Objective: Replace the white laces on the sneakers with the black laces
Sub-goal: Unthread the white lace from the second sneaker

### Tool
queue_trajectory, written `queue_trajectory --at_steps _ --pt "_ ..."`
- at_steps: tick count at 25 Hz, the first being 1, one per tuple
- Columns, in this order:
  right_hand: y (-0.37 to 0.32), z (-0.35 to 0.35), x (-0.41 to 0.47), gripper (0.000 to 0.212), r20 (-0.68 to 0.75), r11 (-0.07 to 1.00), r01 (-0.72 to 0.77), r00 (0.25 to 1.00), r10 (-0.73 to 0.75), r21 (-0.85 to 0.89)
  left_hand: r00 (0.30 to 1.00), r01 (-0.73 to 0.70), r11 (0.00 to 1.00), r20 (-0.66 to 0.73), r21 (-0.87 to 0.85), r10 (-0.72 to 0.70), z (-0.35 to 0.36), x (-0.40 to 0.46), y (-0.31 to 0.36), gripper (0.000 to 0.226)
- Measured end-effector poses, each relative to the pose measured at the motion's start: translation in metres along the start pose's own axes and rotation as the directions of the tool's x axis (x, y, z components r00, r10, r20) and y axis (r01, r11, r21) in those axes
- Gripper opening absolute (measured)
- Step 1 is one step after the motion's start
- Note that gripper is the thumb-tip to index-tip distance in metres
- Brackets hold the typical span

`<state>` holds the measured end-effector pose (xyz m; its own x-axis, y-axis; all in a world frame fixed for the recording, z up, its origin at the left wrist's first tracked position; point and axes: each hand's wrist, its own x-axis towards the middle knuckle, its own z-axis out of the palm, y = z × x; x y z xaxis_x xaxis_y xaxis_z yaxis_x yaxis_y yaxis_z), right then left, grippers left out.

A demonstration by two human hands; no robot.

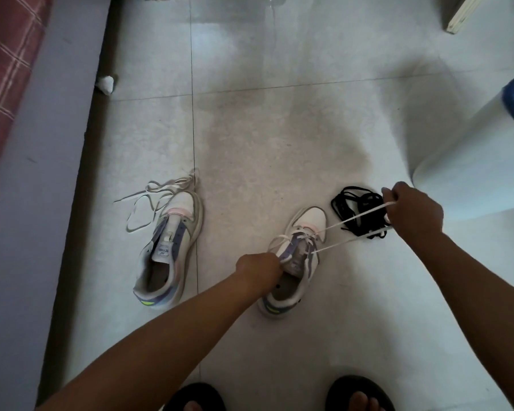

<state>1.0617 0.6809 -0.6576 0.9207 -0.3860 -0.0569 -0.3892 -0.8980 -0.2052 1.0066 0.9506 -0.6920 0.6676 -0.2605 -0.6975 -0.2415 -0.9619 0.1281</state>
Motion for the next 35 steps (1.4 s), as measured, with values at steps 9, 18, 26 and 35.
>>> queue_trajectory --at_steps 9,18,26,35 --pt "-0.030 -0.057 0.056 0.037 0.437 -0.039 -0.459 0.814 0.381 0.888 0.990 0.139 0.989 0.040 -0.059 -0.136 0.019 -0.016 -0.002 0.034" --pt "-0.064 -0.097 0.041 0.022 -0.215 0.520 0.221 0.974 -0.072 0.825 0.988 -0.037 0.905 0.121 -0.423 0.097 -0.027 -0.035 -0.026 0.061" --pt "-0.111 -0.092 -0.010 0.030 0.188 0.448 -0.030 0.931 -0.312 0.894 0.769 -0.617 0.225 -0.639 -0.754 -0.031 -0.155 -0.088 -0.013 0.026" --pt "-0.089 -0.106 0.011 0.018 -0.104 0.848 0.281 0.959 -0.263 0.448 0.841 -0.350 0.693 -0.537 -0.631 -0.063 -0.194 -0.082 -0.054 0.032"
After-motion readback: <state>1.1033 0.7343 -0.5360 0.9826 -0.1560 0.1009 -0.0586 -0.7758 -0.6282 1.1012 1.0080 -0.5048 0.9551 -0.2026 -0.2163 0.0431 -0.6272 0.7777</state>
